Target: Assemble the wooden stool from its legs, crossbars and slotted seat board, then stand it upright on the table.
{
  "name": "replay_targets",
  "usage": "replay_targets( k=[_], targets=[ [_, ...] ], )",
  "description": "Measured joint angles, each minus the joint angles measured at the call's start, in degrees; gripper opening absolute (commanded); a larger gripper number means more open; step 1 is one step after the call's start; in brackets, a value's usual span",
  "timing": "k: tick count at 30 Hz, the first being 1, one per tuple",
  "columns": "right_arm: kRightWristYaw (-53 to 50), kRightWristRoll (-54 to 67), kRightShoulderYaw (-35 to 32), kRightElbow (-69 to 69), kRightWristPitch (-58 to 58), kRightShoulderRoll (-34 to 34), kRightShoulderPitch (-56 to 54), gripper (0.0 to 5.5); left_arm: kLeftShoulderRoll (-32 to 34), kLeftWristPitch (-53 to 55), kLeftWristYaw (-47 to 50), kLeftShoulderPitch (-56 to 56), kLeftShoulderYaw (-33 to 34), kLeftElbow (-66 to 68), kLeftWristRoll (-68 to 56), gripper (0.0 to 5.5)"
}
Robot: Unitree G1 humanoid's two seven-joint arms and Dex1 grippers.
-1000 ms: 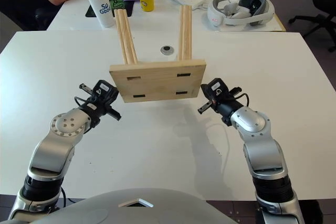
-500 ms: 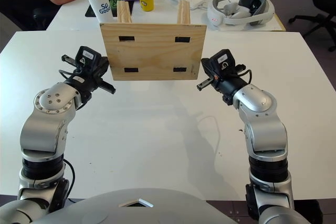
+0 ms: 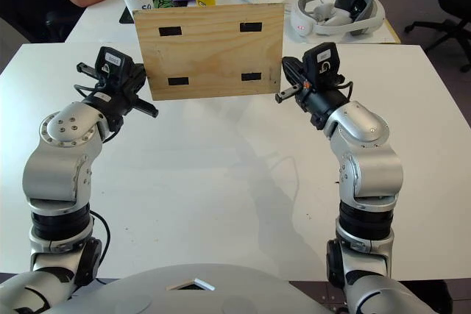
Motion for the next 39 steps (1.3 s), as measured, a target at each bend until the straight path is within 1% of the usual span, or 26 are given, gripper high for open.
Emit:
replay_targets(
  k=[12,18,26,29,32,35,39],
  targets=[
    [-3.8,8.1,-6.7,4.2,4.0,3.7,-8.3,0.02,-2.5,1.2,0.0,-9.7,5.5,3.5,-3.5,0.00],
    [-5.0,8.6,-7.0,5.9,4.3,3.5,-10.7,0.02,-2.8,0.9,0.0,-11.0,5.9,4.9,-3.5,0.00],
    [-6.1,9.3,-6.7,1.2,4.5,3.7,-7.2,0.02,-1.9,-0.1,0.0,-7.2,4.9,1.3,-3.6,0.00],
    [-6.0,10.9,-6.6,-4.3,5.3,2.6,-2.6,0.02,0.1,0.7,-0.8,-5.2,4.9,-0.6,-5.0,0.00],
    [-5.1,12.5,-5.4,-8.8,6.4,0.4,3.8,0.02,3.3,1.9,-4.7,1.1,4.4,-3.3,-7.7,0.00],
    [-2.4,12.7,-1.5,-9.7,6.1,-2.5,9.7,0.02,5.9,2.0,-6.4,8.9,4.4,-5.4,-9.1,0.00],
    [-2.2,8.3,0.8,-8.3,0.9,-6.4,10.4,0.02,7.9,-4.6,-4.3,15.6,3.9,-3.3,-6.0,0.00]
  ],
)
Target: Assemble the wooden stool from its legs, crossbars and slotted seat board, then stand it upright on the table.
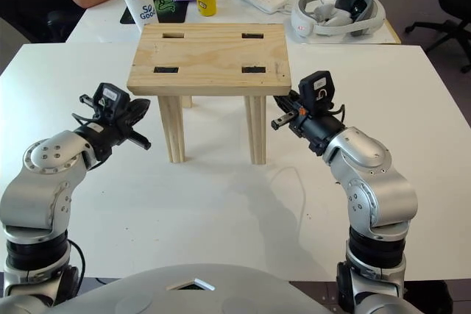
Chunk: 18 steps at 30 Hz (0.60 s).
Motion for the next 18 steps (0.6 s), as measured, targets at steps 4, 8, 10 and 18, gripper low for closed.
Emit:
replay_targets(
  k=[4,8,10,18],
  targets=[
    [-6.9,-5.9,-2.5,7.8,-8.4,1.5,1.5,0.02,-1.7,-13.1,9.6,3.0,1.7,7.0,6.9,0.00],
    [-12.1,-8.1,-6.5,17.6,-17.4,5.3,0.7,0.02,-9.5,-26.5,17.5,2.9,2.6,12.5,7.8,0.00],
    [-12.2,-8.9,-6.2,21.9,-20.6,5.6,-0.9,0.02,-13.2,-30.7,19.7,1.3,2.7,14.1,6.6,0.00],
    [-20.0,-8.3,-9.7,42.1,-26.4,8.4,-21.3,0.02,-15.3,-40.1,26.0,-19.6,8.8,31.5,4.8,0.00]
  ],
)
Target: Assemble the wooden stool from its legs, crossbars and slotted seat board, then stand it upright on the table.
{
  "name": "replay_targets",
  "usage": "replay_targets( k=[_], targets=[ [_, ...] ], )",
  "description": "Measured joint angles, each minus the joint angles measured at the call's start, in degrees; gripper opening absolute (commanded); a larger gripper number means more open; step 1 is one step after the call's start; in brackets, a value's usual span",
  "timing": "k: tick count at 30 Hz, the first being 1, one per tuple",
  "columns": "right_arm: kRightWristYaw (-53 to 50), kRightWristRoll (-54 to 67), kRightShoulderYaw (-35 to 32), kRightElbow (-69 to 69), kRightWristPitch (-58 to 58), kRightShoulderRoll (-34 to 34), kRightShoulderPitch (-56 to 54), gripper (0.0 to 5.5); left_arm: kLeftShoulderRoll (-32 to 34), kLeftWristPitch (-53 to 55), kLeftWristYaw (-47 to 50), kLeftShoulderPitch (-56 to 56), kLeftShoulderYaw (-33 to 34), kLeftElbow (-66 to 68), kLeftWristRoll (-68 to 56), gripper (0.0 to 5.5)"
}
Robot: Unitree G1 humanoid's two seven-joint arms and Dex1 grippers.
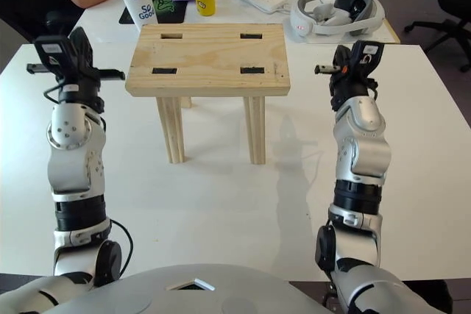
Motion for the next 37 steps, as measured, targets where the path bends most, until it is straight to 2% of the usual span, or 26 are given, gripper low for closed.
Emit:
replay_targets(
  k=[3,8,24,37],
  targets=[
    [-2.9,-2.5,0.3,7.5,-2.3,-0.4,-6.4,0.02,1.8,-1.2,-0.8,-7.6,-0.9,9.6,0.8,0.00],
    [-0.7,-4.1,2.2,15.3,-8.5,-1.4,-11.9,0.02,2.6,-4.5,1.4,-14.1,-1.9,17.8,3.2,0.00],
    [0.1,-5.6,3.9,24.1,-17.6,-1.0,-16.3,0.02,3.1,-10.8,-2.3,-19.7,-2.1,23.3,-0.1,0.00],
    [1.5,-5.0,5.2,26.7,-19.9,0.7,-18.5,0.02,2.6,-13.4,-3.1,-21.1,-1.9,28.5,-2.2,0.00]
  ],
)
